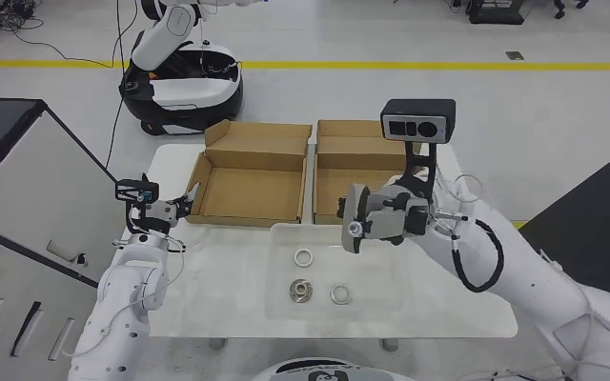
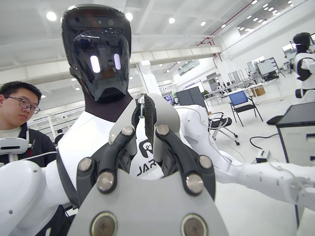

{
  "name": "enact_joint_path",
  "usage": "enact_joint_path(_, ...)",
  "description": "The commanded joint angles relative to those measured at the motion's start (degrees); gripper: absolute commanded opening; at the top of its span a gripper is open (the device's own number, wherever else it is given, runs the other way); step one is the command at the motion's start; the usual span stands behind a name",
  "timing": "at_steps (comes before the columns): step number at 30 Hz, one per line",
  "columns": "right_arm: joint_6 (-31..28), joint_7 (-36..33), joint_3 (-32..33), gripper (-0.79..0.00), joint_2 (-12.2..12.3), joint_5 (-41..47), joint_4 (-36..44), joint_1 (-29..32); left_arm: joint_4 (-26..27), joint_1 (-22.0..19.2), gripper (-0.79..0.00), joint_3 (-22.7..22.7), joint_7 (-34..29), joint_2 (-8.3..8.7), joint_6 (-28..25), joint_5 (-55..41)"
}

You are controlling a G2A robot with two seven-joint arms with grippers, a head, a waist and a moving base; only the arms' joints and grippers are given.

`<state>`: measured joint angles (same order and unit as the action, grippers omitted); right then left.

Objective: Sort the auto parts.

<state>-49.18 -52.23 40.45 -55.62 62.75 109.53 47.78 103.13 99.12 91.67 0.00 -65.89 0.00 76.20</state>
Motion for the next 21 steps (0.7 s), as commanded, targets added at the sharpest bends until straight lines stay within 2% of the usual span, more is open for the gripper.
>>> enact_joint_path(1, 1.2, 0.74, 0.4, -0.785, -0.23, -1.65, 0.32, 0.39, 0.0, 0.0, 0.0, 0.0, 0.0, 0.0, 0.0, 0.0)
enact_joint_path(9, 2.55, 3.11, 0.64, -0.785, -1.93, -0.76, 2.17, 2.41, 0.0, 0.0, 0.0, 0.0, 0.0, 0.0, 0.0, 0.0)
enact_joint_path(21, -0.84, 0.99, 0.33, -0.785, -5.42, 9.08, 2.93, 4.62, 0.0, 0.0, 0.0, 0.0, 0.0, 0.0, 0.0, 0.0)
